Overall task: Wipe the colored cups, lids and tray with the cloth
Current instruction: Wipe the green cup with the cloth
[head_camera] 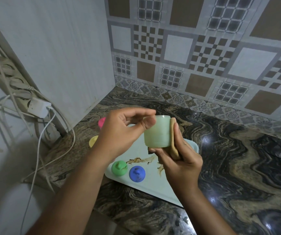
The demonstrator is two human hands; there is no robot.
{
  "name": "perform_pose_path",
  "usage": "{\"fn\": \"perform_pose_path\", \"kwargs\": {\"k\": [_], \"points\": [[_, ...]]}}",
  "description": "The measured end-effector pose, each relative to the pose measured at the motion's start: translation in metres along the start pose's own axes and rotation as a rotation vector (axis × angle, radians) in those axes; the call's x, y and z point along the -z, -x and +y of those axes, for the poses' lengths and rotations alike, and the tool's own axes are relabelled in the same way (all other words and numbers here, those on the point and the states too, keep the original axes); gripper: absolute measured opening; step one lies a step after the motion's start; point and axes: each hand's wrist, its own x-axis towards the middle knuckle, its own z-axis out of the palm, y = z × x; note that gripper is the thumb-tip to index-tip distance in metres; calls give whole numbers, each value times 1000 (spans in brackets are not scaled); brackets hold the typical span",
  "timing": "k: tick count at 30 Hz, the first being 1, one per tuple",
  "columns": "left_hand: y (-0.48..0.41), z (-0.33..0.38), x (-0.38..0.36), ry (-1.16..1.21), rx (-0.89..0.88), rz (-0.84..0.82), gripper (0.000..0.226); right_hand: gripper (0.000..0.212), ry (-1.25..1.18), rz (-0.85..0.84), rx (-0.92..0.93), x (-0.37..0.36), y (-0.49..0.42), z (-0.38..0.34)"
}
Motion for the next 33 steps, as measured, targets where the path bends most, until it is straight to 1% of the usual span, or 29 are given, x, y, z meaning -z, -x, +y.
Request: {"fn": "perform_pose_path", "kwargs": {"k": [2, 4, 6, 8, 10, 11, 12, 14, 16, 18, 20, 21, 23, 24, 25, 26, 27, 28, 30, 31, 33], "points": [[0, -2, 6, 136, 56, -14, 25, 74, -1, -1, -13, -1, -4, -3], [-2, -8, 11, 145, 78, -61, 19, 74, -30, -17, -33, -2, -7, -3], [-3, -12, 12, 192, 137, -95, 12, 76, -58, -45, -64, -2, -7, -3], [-4, -13, 10, 227, 192, -80, 8, 75, 18, -75, -31, -1, -6, 0], [-5, -12, 5, 100, 123, -60, 6, 74, 209, -75, 94, -1, -5, 3], [-5, -11, 2, 0, 58, -60, 7, 74, 265, -65, 160, -1, -4, 5], [-4, -11, -1, -86, -3, -58, 9, 75, 282, -53, 180, 1, -3, 6], [-3, -9, -4, -129, -44, -47, 16, 78, 212, -35, 127, 2, -2, 5], [-3, -9, -2, -56, 7, -57, 23, 81, 74, -5, 12, 3, -1, 3], [-2, -10, 0, 69, 93, -87, 19, 80, -31, 22, -82, 2, -1, 0], [-3, -10, -1, 162, 158, -70, 13, 83, -31, 22, -95, 0, -2, 1], [-4, -7, -3, 161, 158, -44, 10, 85, 31, 19, -69, 0, -4, 1], [-5, -6, -6, 10, 70, -5, 2, 83, 211, -13, 60, 0, -4, 2], [-4, -5, -8, -118, -7, 5, 4, 81, 275, -28, 135, 1, -3, 3], [-3, -3, -10, -224, -79, 11, 6, 81, 297, -41, 173, 3, -4, 3], [-2, -1, -11, -282, -123, 16, 3, 81, 281, -43, 169, 3, -3, 4], [-1, 0, -12, -292, -128, 17, 5, 82, 233, -43, 132, 3, -2, 5], [-1, -1, -11, -272, -104, 6, 13, 82, 172, -37, 83, 2, -1, 3], [-1, -5, -4, -117, 42, -56, 31, 83, 73, 12, -29, 1, -3, -5], [-2, -6, -1, -20, 120, -91, 35, 84, 24, 40, -78, 0, -4, -8], [-2, -11, 2, 82, 199, -108, 29, 87, -58, 45, -144, -2, -4, -10]]}}
